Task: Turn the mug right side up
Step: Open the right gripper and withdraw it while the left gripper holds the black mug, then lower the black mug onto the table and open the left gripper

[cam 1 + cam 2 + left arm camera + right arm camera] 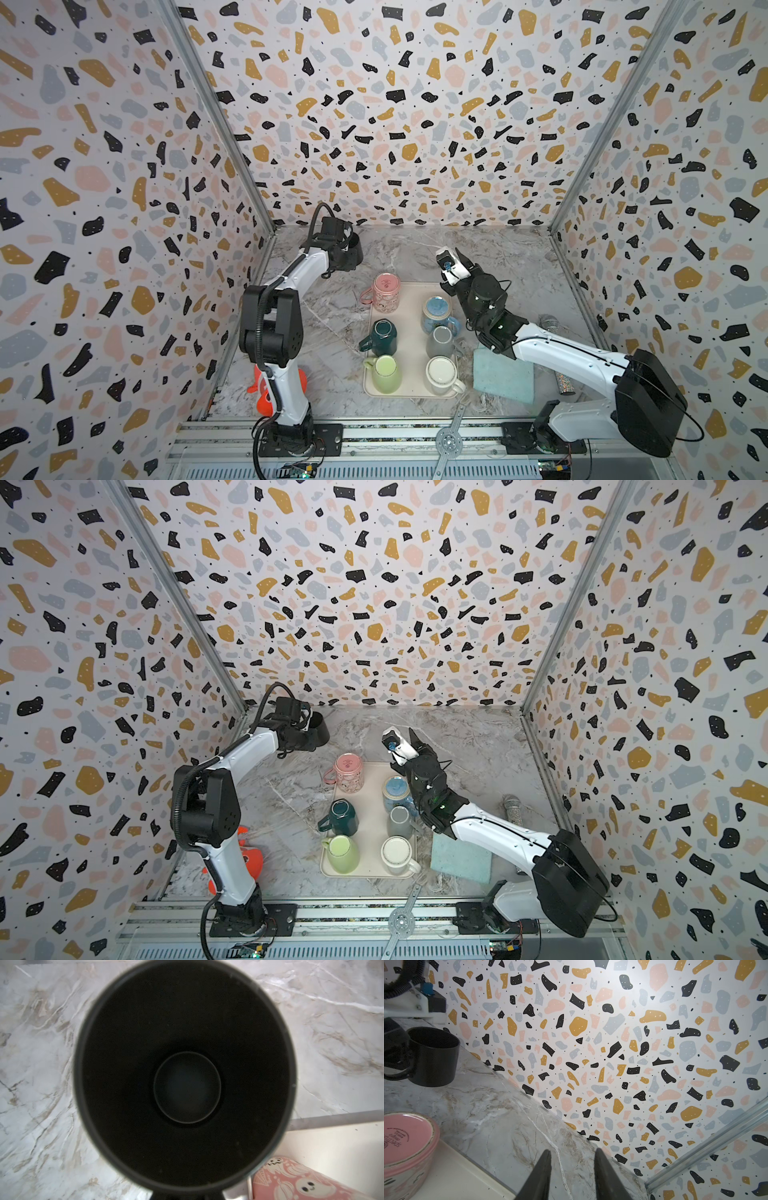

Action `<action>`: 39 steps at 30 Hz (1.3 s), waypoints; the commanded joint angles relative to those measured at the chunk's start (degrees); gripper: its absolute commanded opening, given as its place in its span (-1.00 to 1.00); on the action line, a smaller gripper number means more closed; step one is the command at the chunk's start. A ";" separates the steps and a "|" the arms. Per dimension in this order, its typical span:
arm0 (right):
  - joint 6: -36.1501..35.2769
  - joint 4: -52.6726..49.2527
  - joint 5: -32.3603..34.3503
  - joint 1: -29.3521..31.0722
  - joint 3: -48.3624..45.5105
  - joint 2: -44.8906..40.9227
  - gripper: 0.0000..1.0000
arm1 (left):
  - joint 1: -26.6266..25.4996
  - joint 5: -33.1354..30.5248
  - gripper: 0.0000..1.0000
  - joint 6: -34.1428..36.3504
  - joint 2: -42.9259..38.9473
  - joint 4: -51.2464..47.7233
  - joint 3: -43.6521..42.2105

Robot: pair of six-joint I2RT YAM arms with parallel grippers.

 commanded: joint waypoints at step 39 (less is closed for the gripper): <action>7.01 -3.11 -0.06 0.10 -1.63 -3.50 -0.25 | 4.56 1.16 -1.00 5.83 5.66 8.88 0.31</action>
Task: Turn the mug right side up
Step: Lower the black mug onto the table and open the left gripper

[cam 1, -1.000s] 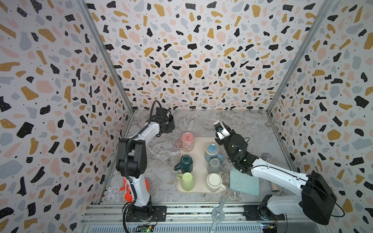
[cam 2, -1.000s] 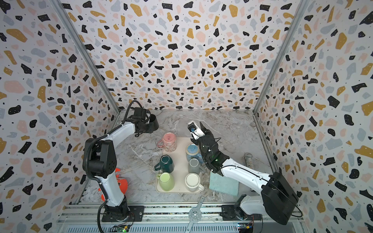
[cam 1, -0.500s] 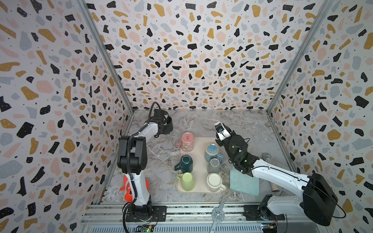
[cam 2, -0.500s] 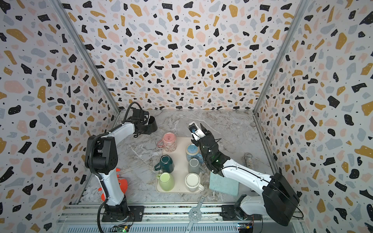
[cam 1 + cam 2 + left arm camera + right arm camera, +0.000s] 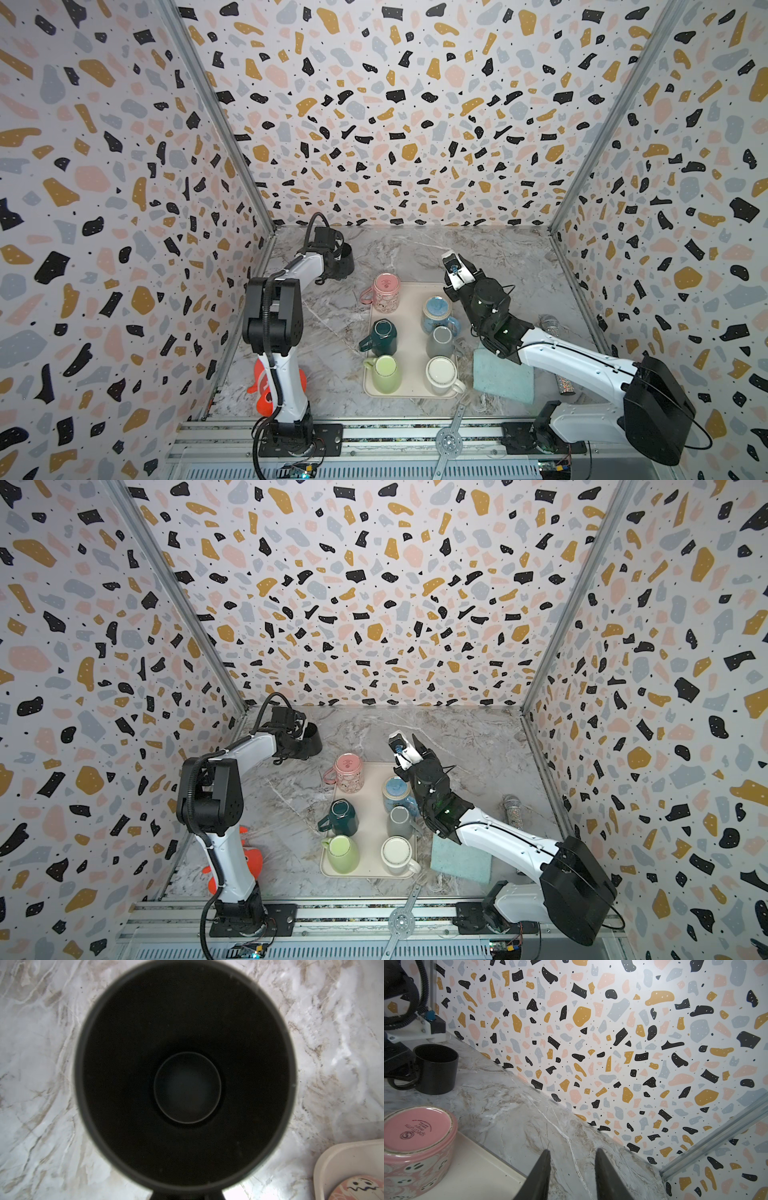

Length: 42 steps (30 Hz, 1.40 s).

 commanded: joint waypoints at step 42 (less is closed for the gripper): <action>12.24 -10.45 -1.59 -0.19 4.07 -1.33 -0.12 | 0.00 5.46 0.00 -5.68 -18.76 -1.65 -9.58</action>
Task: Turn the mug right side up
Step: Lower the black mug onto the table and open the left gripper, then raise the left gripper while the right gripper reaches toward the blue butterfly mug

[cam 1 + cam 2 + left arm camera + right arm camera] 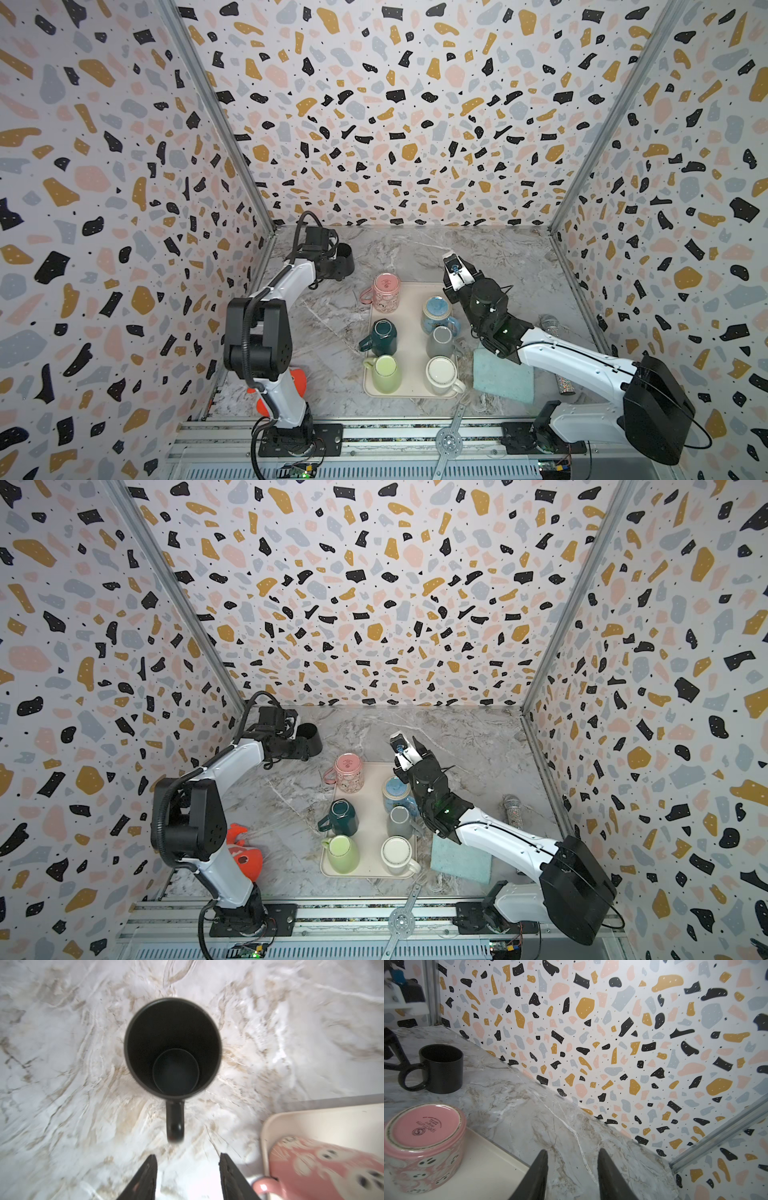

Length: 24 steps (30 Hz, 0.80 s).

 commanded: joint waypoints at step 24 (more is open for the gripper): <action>82.70 -30.40 -77.32 -29.17 -2.15 -7.34 0.64 | -1.04 7.64 0.07 -5.68 -15.40 2.41 -7.37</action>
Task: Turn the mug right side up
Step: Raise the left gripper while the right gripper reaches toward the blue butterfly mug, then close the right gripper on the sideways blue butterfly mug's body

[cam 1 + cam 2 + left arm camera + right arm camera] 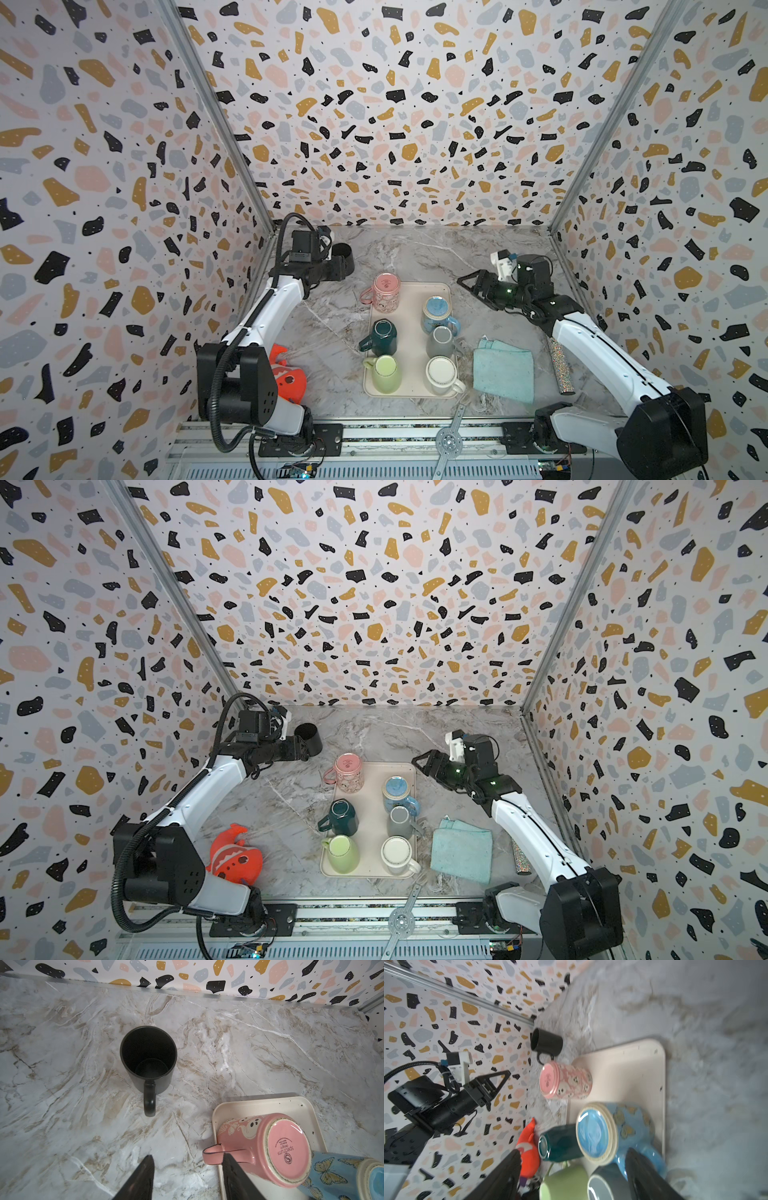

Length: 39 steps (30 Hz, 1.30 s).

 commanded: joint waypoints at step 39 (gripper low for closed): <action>46.40 41.10 -9.69 -0.69 -25.40 3.28 0.76 | -0.52 1.26 0.08 -0.90 -0.49 2.79 -1.93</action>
